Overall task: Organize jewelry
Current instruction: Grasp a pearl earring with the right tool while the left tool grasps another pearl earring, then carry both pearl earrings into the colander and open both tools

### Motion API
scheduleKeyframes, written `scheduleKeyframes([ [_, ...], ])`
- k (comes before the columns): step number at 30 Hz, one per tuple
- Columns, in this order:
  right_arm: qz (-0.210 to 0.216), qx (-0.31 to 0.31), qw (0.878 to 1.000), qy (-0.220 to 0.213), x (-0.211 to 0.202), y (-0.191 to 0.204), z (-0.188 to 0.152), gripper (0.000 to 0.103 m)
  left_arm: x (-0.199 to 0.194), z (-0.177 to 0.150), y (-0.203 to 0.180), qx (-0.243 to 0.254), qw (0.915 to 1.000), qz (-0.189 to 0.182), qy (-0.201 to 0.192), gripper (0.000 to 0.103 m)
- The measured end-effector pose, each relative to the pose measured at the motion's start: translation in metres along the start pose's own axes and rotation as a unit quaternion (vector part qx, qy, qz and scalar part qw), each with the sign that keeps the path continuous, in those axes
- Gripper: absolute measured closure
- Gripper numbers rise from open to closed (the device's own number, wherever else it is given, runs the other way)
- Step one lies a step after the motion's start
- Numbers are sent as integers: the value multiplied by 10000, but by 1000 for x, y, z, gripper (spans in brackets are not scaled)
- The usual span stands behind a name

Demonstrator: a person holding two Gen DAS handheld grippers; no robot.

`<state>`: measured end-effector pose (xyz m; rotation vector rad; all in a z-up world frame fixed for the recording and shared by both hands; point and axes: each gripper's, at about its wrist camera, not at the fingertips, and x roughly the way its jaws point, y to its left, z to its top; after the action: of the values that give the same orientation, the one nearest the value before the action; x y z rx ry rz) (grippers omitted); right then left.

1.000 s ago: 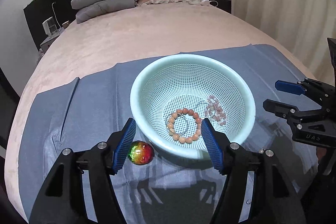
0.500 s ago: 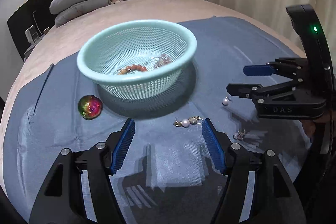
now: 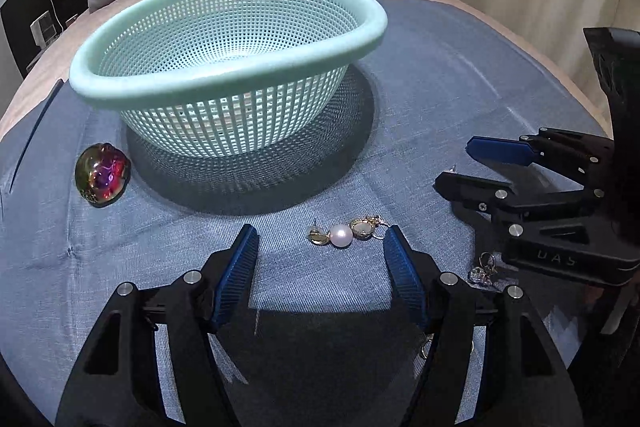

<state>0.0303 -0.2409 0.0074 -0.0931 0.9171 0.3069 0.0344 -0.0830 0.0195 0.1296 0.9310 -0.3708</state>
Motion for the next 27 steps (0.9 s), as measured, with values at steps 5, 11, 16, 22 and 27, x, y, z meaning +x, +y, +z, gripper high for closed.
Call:
scheduleKeyframes([
  [5,80,95,9999,-56,-3,-7,-2,83,-2,-3,7,-20,9999,-109,-15,60],
  [11,-48,13,9999,-101,-7,-3,-2,83,-5,-4,7,-28,9998,-203,53,81],
  [16,-50,44,9998,-181,-16,-7,-1,83,-12,-6,11,-88,9995,-295,74,93],
  [22,6,43,9994,-350,-34,-6,2,83,-32,-9,15,-126,9994,-310,-73,93],
  [27,84,11,9983,-576,-51,-1,14,83,-63,-8,21,-178,9988,-339,-310,93],
])
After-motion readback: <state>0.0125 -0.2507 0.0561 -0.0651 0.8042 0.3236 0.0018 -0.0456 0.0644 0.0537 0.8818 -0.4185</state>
